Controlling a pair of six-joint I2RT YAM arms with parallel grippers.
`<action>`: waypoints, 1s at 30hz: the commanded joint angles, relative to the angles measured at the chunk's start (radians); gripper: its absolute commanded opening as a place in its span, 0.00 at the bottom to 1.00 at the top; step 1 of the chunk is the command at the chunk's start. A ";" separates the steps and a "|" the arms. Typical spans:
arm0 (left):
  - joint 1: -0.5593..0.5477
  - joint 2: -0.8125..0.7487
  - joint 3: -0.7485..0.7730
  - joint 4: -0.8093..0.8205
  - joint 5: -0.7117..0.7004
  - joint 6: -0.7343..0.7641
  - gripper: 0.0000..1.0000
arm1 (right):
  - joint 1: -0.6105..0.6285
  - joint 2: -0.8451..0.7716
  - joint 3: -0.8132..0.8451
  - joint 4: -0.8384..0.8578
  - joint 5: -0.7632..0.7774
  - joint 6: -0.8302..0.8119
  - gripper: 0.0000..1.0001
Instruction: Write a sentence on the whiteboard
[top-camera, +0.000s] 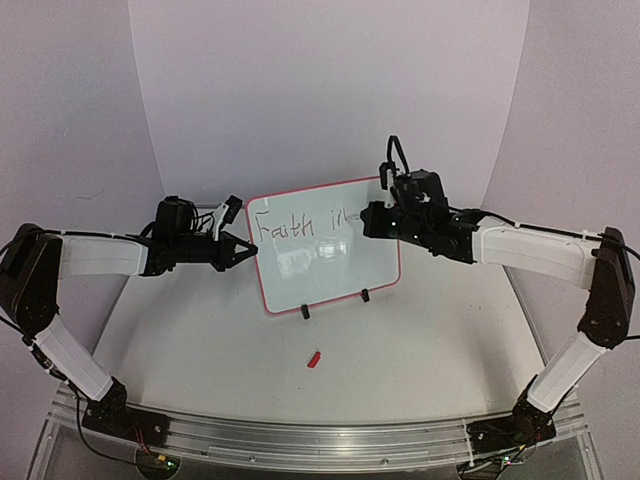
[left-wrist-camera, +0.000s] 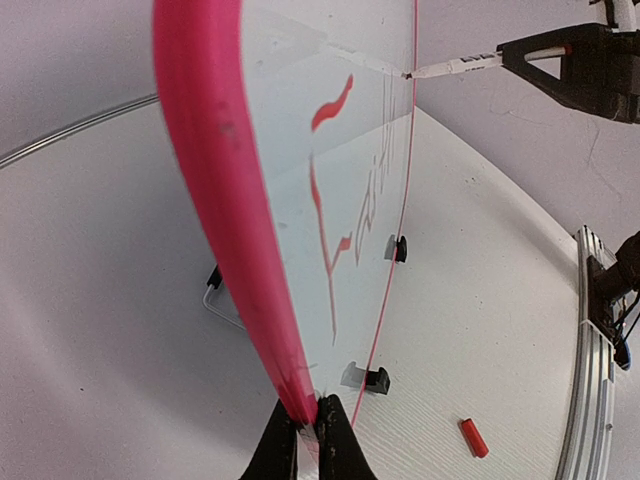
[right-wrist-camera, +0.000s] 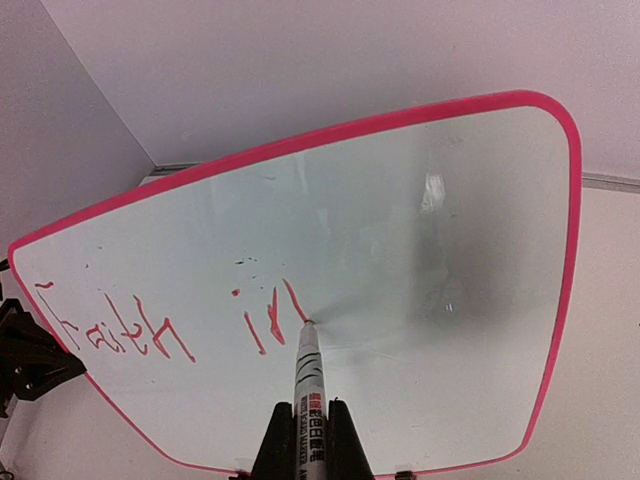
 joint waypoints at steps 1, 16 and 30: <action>0.000 0.004 0.007 -0.032 -0.075 0.066 0.00 | -0.005 -0.032 -0.014 0.002 0.032 0.015 0.00; 0.001 -0.002 0.007 -0.034 -0.075 0.065 0.00 | -0.004 -0.042 -0.030 -0.032 0.039 0.020 0.00; 0.001 0.007 0.007 -0.031 -0.074 0.062 0.00 | -0.004 -0.129 -0.035 -0.061 0.017 -0.006 0.00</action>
